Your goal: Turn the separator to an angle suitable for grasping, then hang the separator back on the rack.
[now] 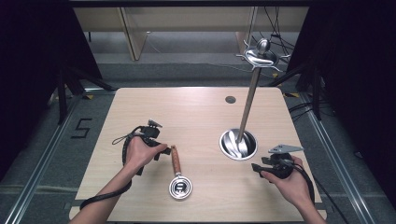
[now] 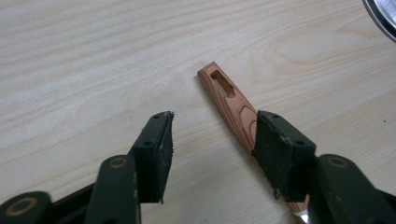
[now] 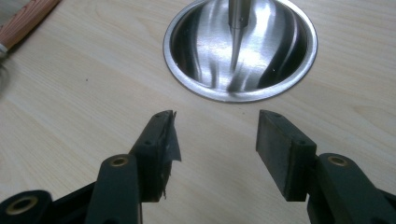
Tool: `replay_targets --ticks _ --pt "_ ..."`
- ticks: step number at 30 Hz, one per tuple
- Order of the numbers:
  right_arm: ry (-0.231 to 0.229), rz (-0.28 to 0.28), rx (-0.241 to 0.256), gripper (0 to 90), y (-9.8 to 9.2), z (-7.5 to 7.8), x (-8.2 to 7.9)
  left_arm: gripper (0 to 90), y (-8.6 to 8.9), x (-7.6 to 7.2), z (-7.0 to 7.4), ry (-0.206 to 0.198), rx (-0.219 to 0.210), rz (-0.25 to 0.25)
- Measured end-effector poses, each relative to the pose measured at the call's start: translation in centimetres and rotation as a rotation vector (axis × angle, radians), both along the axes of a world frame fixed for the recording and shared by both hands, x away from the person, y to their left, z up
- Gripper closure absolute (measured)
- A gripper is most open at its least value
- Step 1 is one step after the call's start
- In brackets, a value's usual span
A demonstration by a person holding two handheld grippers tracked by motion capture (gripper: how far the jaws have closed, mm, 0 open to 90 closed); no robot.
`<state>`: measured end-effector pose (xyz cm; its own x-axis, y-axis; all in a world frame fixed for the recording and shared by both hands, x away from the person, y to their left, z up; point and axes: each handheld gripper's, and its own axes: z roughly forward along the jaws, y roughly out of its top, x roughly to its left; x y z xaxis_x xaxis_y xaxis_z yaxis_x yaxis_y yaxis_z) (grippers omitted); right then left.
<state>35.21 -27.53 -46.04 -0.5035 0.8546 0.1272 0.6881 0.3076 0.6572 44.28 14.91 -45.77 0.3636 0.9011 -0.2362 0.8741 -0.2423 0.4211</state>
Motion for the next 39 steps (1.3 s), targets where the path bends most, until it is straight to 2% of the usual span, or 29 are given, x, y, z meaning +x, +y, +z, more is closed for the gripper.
replay_targets --ticks 1,2,4,5,6,8,9,10,11,13,14,15,16,17,18,19,21,22,23,26,27,28,29,30,34,35,36,37,39 --pt "-0.005 -0.008 0.001 47.5 0.1 0.0 0.0 43.0 -0.1 0.0 0.0 0.002 0.007 -0.004" --pt "-0.043 0.019 -0.020 47.4 0.0 -0.1 0.1 41.7 -0.3 -0.1 -0.1 0.005 0.006 0.000" --pt "-0.039 0.019 -0.014 47.4 0.1 0.0 0.1 40.0 -0.7 -0.2 -0.3 0.018 0.016 -0.017" --pt "-0.018 0.018 -0.019 47.3 0.1 -0.1 0.1 39.6 -0.9 -0.2 -0.3 0.029 0.027 -0.031" --pt "-0.002 0.004 -0.003 47.3 0.3 0.0 0.0 39.3 -1.2 -0.2 -0.4 0.031 0.031 -0.036" --pt "-0.011 0.010 -0.007 47.3 0.2 -0.1 0.1 39.2 -1.9 -0.1 -0.5 0.041 0.036 -0.048" --pt "-0.002 0.009 -0.003 47.2 0.2 0.0 0.1 39.1 -2.2 -0.1 -0.5 0.047 0.042 -0.050" --pt "-0.028 0.022 -0.015 47.2 0.0 -0.2 0.2 38.9 -2.6 -0.1 -0.5 0.051 0.051 -0.048" --pt "-0.010 0.020 -0.009 47.1 0.0 -0.1 0.2 38.7 -3.0 0.0 -0.6 0.055 0.061 -0.045" --pt "-0.015 0.017 -0.001 47.0 0.0 0.0 0.2 38.4 -3.6 0.1 -0.8 0.067 0.061 -0.057" --pt "-0.037 0.028 -0.003 47.0 -0.1 -0.1 0.3 37.7 -3.9 0.1 -0.9 0.075 0.072 -0.059" --pt "-0.004 0.003 0.003 47.0 0.0 0.0 0.0 36.9 -4.1 0.2 -1.0 0.086 0.084 -0.060" --pt "-0.005 0.004 0.002 47.0 0.0 0.0 0.0 36.2 -4.4 0.2 -1.2 0.097 0.103 -0.065" --pt "-0.006 0.008 0.001 47.0 0.0 0.1 -0.1 35.8 -4.8 0.0 -1.1 0.139 0.097 -0.027" --pt "-0.024 0.022 -0.012 46.9 -0.1 -0.1 0.0 35.8 -5.1 -0.1 -1.3 0.137 0.083 0.000" --pt "-0.009 0.008 -0.003 46.9 0.0 0.1 -0.2 35.6 -5.4 -0.1 -1.4 0.138 0.086 0.009" --pt "-0.012 0.007 -0.007 46.7 0.1 0.2 -0.2 35.5 -5.8 -0.1 -1.7 0.134 0.102 0.025" --pt "-0.024 0.013 -0.008 46.7 0.1 0.1 -0.1 35.5 -5.8 0.0 -1.8 0.135 0.123 0.004" --pt "-0.034 0.019 -0.011 46.8 0.0 0.0 0.0 35.4 -6.0 -0.1 -1.9 0.153 0.126 0.010" --pt "-0.026 0.028 -0.012 46.7 0.1 -0.1 0.1 36.8 -6.3 -0.5 -2.2 0.178 0.155 -0.010" --pt "0.008 0.007 0.000 46.7 0.2 0.0 -0.1 38.0 -6.4 -0.6 -2.3 0.173 0.162 -0.011" --pt "0.008 0.007 0.000 46.7 0.2 0.0 -0.1 38.0 -6.4 -0.7 -2.3 0.182 0.172 -0.033" --pt "-0.016 0.014 -0.009 46.7 0.1 0.0 0.0 39.2 -6.5 -0.8 -2.2 0.190 0.188 -0.040" --pt "-0.004 0.008 -0.001 46.7 0.1 0.0 -0.1 40.6 -6.5 -0.8 -2.1 0.195 0.200 -0.058" --pt "-0.003 0.009 -0.003 46.5 0.1 0.0 -0.2 45.9 -6.7 -1.1 -2.1 0.178 0.240 -0.091" --pt "0.019 -0.003 0.004 46.6 0.3 0.1 -0.3 47.4 -6.8 -1.2 -2.1 0.173 0.254 -0.096" --pt "-0.019 0.027 -0.011 46.5 0.1 0.0 0.0 49.9 -6.8 -1.3 -2.4 0.141 0.260 -0.103" --pt "-0.029 0.034 -0.012 46.5 0.1 0.0 0.0 52.4 -6.7 -1.3 -2.2 0.146 0.275 -0.122" --pt "-0.012 0.028 -0.009 46.5 0.2 0.0 0.0 57.1 -6.5 -1.3 -2.1 0.148 0.290 -0.137"
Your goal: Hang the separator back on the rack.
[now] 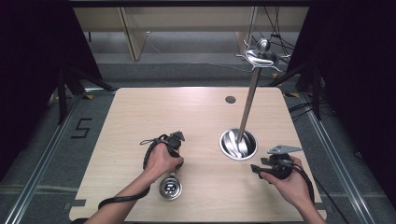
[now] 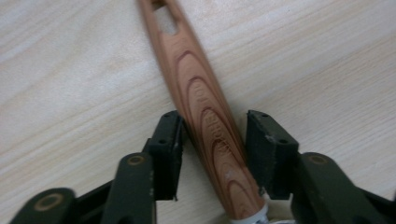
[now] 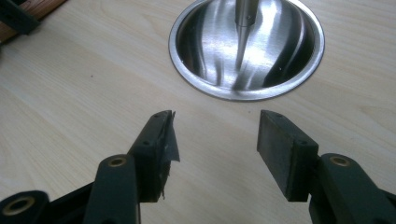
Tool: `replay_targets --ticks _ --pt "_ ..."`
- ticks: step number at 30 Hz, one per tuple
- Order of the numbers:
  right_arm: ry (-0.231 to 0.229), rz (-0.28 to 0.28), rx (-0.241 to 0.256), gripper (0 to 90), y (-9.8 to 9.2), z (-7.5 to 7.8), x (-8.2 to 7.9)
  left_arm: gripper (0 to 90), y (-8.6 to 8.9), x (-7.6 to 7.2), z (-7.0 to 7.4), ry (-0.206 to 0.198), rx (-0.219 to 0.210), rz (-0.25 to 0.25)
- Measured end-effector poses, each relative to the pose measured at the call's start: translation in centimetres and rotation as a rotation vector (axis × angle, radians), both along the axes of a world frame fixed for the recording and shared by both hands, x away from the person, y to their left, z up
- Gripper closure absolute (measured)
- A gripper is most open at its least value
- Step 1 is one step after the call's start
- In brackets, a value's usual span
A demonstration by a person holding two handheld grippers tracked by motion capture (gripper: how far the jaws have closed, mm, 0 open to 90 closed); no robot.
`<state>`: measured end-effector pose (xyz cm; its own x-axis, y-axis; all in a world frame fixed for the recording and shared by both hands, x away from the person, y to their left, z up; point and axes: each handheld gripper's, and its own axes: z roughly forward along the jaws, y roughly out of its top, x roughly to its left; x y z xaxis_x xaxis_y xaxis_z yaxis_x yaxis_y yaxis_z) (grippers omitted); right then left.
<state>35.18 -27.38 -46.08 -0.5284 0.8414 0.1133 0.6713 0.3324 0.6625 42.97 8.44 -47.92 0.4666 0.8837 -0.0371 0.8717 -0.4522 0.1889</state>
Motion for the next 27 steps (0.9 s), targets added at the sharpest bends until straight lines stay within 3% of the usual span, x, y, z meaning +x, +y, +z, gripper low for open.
replay_targets --ticks 1,3,4,7,9,10,11,14,15,16,19,21,22,24,25,27 --pt "-0.020 0.012 -0.011 46.5 -0.1 -0.1 0.1 59.3 0.1 -0.1 -0.2 -0.023 -0.009 0.002" --pt "0.001 -0.002 -0.001 46.6 0.0 -0.1 0.0 62.3 0.2 -0.1 0.1 0.002 0.003 -0.011" --pt "0.001 -0.003 -0.001 46.6 0.0 -0.1 0.0 64.4 0.3 -0.2 0.0 -0.013 0.001 -0.019" --pt "-0.012 0.008 -0.011 46.5 -0.1 -0.2 0.1 66.5 0.5 -0.4 0.1 -0.002 -0.002 -0.057" --pt "0.001 0.004 -0.003 46.6 0.0 -0.1 0.0 67.2 0.4 -0.8 -0.2 -0.061 -0.006 -0.066" --pt "-0.001 0.001 -0.005 46.5 0.1 -0.1 0.0 67.3 0.4 -0.9 -0.2 -0.064 -0.001 -0.073" --pt "-0.010 0.010 -0.005 46.5 0.0 -0.2 0.1 67.4 0.5 -1.0 -0.2 -0.059 0.004 -0.094" --pt "-0.015 0.015 -0.002 46.6 0.1 -0.2 0.1 67.6 0.7 -1.1 -0.2 -0.059 -0.025 -0.095" --pt "-0.002 0.003 -0.003 46.5 0.1 -0.1 0.0 67.6 0.9 -1.0 0.0 -0.035 -0.024 -0.104" --pt "-0.001 0.002 -0.002 46.6 0.1 -0.1 0.0 67.7 1.2 -1.0 0.0 -0.035 -0.033 -0.115" --pt "-0.018 0.014 0.001 46.6 0.1 -0.2 0.1 67.8 1.6 -1.3 -0.1 -0.065 -0.080 -0.113" --pt "0.003 -0.001 0.012 46.5 0.3 -0.1 -0.1 67.8 2.0 -1.6 0.2 -0.075 -0.103 -0.118" --pt "0.003 -0.001 0.013 46.5 0.3 0.0 -0.1 67.8 2.4 -1.5 0.3 -0.105 -0.104 -0.154" --pt "-0.012 0.014 0.008 46.5 0.3 0.0 0.0 67.7 2.6 -2.0 0.7 -0.131 -0.145 -0.126" --pt "-0.001 0.003 0.015 46.4 0.4 0.0 -0.1 67.8 2.9 -2.0 0.8 -0.152 -0.150 -0.157" --pt "-0.006 0.005 0.017 46.4 0.5 0.1 -0.2 67.8 3.2 -2.5 1.2 -0.190 -0.177 -0.167"
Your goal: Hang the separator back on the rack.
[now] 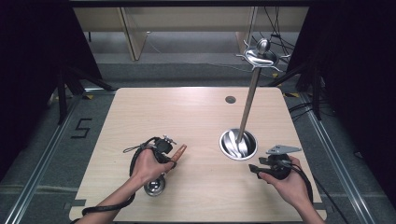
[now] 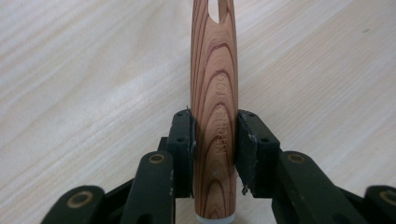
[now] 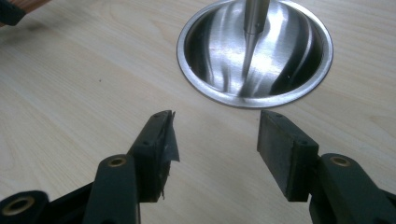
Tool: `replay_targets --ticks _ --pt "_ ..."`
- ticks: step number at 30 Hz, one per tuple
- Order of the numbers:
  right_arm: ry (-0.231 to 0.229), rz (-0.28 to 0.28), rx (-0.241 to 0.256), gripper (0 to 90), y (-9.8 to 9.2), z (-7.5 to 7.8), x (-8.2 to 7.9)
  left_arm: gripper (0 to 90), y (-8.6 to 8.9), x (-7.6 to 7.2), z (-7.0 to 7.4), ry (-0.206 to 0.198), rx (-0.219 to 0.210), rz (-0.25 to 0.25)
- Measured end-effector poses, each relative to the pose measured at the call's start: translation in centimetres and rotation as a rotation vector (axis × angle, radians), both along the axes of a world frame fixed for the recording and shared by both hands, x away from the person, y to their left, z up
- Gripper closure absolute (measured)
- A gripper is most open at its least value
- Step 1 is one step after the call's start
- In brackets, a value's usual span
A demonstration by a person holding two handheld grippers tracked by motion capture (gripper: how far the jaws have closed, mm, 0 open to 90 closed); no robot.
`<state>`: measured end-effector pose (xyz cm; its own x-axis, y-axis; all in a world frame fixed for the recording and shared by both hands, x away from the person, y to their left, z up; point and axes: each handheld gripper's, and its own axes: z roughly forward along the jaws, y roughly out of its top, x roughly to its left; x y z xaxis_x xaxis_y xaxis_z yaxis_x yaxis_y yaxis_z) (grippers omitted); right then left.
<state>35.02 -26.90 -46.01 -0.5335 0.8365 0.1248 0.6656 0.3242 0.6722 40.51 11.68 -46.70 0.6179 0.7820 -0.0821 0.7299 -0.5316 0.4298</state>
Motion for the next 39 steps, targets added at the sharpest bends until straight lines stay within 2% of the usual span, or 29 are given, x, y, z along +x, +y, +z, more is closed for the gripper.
replay_targets --ticks 3,6,9,11,12,13,18,19,21,22,28,30,31,34,36,38,39 --pt "0.001 0.008 0.001 46.4 0.0 0.0 0.0 67.8 0.5 -0.7 0.5 -0.059 -0.072 -0.017" --pt "-0.002 0.003 0.007 46.3 0.1 0.1 -0.1 67.8 0.9 -1.8 1.1 -0.186 -0.143 -0.057" --pt "-0.019 0.010 0.007 46.3 0.1 0.0 0.0 67.8 1.2 -2.9 1.3 -0.253 -0.218 -0.065" --pt "-0.010 0.007 0.008 46.3 0.1 0.0 0.0 67.8 1.4 -3.5 1.5 -0.296 -0.270 -0.073" --pt "-0.012 0.009 0.007 46.4 0.2 0.0 0.0 67.8 1.5 -3.7 1.6 -0.320 -0.280 -0.081" --pt "-0.047 0.035 -0.005 46.3 0.0 -0.1 0.1 67.8 1.5 -4.0 1.7 -0.342 -0.303 -0.079" --pt "-0.036 0.031 0.003 46.3 0.2 0.1 -0.1 67.8 1.5 -4.6 2.6 -0.448 -0.380 -0.091" --pt "-0.073 0.047 0.004 46.2 0.2 -0.1 0.2 67.8 1.5 -4.7 2.8 -0.464 -0.385 -0.088" --pt "-0.072 0.043 0.002 46.2 0.2 0.0 0.1 67.8 1.5 -4.9 3.1 -0.496 -0.412 -0.088" --pt "-0.056 0.034 0.011 46.2 0.3 0.1 0.0 67.8 1.5 -4.9 3.2 -0.509 -0.418 -0.090" --pt "-0.071 0.038 0.048 46.4 0.3 0.3 0.0 67.8 1.5 -5.3 4.1 -0.571 -0.470 -0.091" --pt "-0.088 0.027 0.056 46.5 0.4 0.4 -0.1 67.8 1.4 -5.4 4.3 -0.584 -0.489 -0.088" --pt "-0.080 0.020 0.077 46.5 0.6 0.5 -0.2 67.8 1.4 -5.4 4.4 -0.591 -0.489 -0.098" --pt "-0.098 0.029 0.095 46.8 0.7 0.6 -0.3 67.8 1.4 -5.4 4.6 -0.604 -0.501 -0.099" --pt "-0.134 0.049 0.096 46.8 0.7 0.7 -0.1 67.8 1.3 -5.4 4.7 -0.614 -0.516 -0.102" --pt "-0.150 0.061 0.094 46.9 0.7 0.8 -0.1 67.8 1.3 -5.4 4.9 -0.617 -0.516 -0.101" --pt "-0.129 0.044 0.109 46.9 0.9 0.9 -0.3 67.8 1.2 -5.4 5.0 -0.621 -0.529 -0.106"
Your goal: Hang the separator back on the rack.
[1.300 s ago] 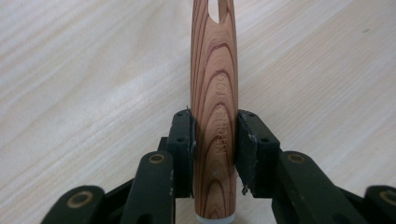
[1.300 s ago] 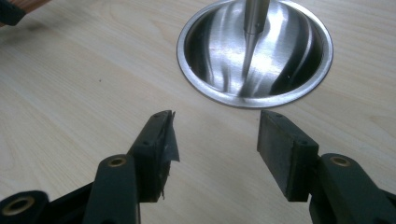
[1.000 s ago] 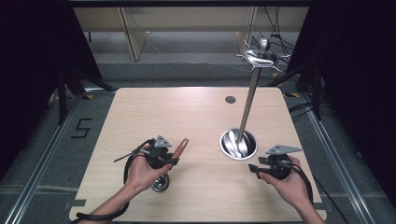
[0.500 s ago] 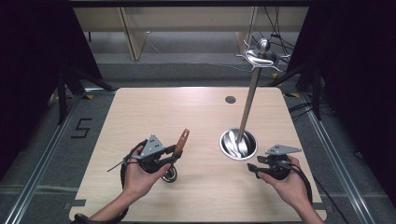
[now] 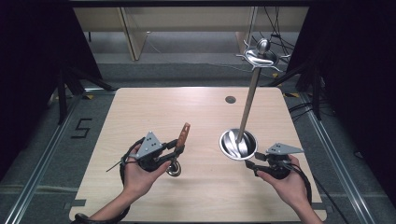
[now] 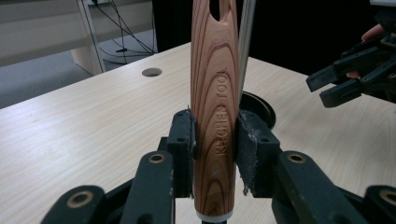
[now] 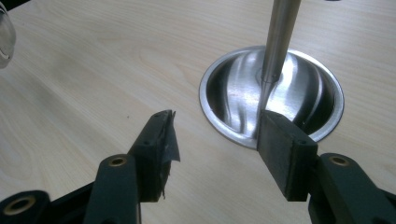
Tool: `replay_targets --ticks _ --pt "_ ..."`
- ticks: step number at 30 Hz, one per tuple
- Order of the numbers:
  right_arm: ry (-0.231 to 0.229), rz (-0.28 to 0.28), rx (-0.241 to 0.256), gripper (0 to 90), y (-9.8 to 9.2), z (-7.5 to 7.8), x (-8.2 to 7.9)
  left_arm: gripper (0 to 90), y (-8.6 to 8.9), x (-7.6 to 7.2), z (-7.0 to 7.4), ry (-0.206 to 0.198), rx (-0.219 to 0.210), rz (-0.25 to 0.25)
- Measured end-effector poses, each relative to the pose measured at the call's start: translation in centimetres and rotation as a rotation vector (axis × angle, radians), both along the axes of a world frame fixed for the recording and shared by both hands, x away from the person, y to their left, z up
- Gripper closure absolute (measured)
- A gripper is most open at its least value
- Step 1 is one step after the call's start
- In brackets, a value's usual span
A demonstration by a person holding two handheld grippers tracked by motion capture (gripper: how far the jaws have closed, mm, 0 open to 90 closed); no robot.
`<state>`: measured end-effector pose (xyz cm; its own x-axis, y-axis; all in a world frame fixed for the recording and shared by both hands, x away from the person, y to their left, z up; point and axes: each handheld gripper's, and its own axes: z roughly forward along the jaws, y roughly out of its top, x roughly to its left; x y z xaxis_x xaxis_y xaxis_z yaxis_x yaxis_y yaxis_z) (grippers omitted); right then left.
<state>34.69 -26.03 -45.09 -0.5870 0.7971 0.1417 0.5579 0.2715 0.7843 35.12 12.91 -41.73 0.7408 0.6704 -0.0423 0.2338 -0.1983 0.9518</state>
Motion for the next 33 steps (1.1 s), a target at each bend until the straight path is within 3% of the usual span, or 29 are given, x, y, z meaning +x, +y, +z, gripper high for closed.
replay_targets --ticks 7,9,11,12,15,17,18,19,20,24,25,26,27,28,32,33 --pt "-0.007 0.003 0.025 46.9 0.1 0.2 0.0 67.8 -0.3 -0.2 0.4 -0.017 -0.006 -0.002" --pt "-0.054 0.018 0.018 46.9 0.1 0.2 0.2 67.8 -0.4 -0.2 0.5 -0.021 -0.009 -0.005" --pt "0.000 0.006 0.049 47.1 0.4 0.4 -0.2 67.8 -0.6 -0.2 0.6 -0.024 -0.010 -0.010" --pt "-0.057 0.024 0.025 47.1 0.3 0.4 0.1 67.8 -0.7 -0.2 0.6 -0.024 -0.008 -0.012" --pt "-0.022 0.011 0.052 47.2 0.7 0.4 -0.1 67.7 -0.9 -0.2 0.7 -0.023 -0.009 -0.020" --pt "-0.051 0.025 0.037 47.2 0.6 0.5 0.0 67.8 -1.1 -0.1 0.7 -0.026 -0.017 -0.024" --pt "-0.016 0.009 0.067 47.3 0.8 0.6 -0.2 67.7 -1.2 -0.1 0.7 -0.027 -0.006 -0.025" --pt "-0.025 0.020 0.072 47.3 0.9 0.6 -0.2 67.7 -1.3 -0.1 0.8 -0.028 -0.010 -0.025" --pt "-0.066 0.029 0.043 47.3 0.6 0.6 0.0 67.8 -1.4 -0.1 0.8 -0.029 -0.008 -0.026" --pt "-0.058 0.011 0.105 47.5 1.0 0.8 -0.2 67.8 -1.8 0.0 1.0 -0.034 -0.006 -0.035" --pt "-0.066 0.027 0.080 47.7 0.8 1.0 -0.2 67.8 -1.9 -0.1 1.1 -0.034 -0.006 -0.033" --pt "-0.085 0.032 0.089 47.8 0.9 1.1 -0.1 67.8 -2.1 0.0 1.1 -0.037 -0.009 -0.038" --pt "-0.057 0.022 0.105 47.9 1.1 1.4 -0.4 67.7 -2.2 0.0 1.2 -0.040 -0.009 -0.040" --pt "-0.097 0.033 0.112 48.1 1.1 1.4 -0.2 67.7 -2.4 0.1 1.2 -0.042 -0.017 -0.043" --pt "-0.129 0.035 0.120 48.9 1.2 2.0 -0.4 67.7 -3.0 0.2 1.5 -0.046 -0.009 -0.048" --pt "-0.106 0.026 0.152 49.2 1.4 2.1 -0.6 67.7 -3.2 0.3 1.6 -0.050 -0.013 -0.052"
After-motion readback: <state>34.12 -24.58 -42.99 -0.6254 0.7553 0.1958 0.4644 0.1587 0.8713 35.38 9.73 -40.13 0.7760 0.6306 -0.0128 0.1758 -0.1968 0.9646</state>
